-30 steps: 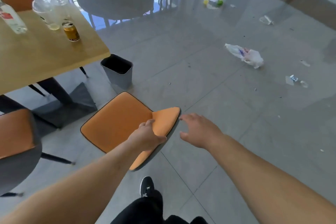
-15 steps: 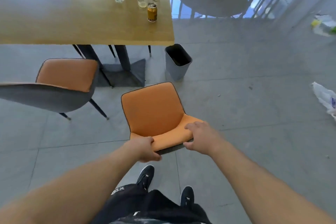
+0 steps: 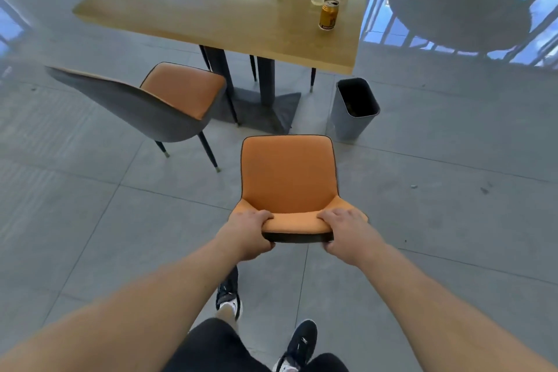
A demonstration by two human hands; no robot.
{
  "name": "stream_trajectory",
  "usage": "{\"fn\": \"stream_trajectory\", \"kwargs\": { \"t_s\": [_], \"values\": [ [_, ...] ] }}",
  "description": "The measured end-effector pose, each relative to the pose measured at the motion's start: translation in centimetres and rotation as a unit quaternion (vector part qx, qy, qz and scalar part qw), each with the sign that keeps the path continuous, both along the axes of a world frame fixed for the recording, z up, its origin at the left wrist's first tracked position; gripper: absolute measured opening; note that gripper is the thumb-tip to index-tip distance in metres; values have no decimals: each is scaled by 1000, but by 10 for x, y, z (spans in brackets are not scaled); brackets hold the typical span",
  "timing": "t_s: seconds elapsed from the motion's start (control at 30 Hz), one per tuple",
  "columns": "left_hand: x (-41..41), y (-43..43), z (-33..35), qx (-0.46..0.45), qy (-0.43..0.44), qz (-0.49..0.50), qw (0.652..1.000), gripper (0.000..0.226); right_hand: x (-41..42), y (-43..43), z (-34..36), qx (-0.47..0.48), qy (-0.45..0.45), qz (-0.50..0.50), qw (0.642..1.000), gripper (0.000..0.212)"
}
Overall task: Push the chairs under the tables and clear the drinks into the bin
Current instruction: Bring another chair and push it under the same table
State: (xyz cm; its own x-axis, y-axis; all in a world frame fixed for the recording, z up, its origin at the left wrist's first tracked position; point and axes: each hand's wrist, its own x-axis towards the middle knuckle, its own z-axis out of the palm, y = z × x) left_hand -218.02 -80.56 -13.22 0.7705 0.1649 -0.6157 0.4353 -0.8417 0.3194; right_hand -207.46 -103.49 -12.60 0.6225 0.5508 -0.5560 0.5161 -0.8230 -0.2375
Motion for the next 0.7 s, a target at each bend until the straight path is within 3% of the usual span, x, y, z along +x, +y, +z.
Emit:
{"fn": "stream_trajectory", "kwargs": {
  "t_s": [0.3,0.7],
  "values": [
    [26,45,-16,49,-89,24,994,44,39,56,-9,-10,-19,-3,1000,58],
    [148,265,-7,18,-53,-50,997,43,115,253,1,-13,9,-66,998,54]
  ]
}}
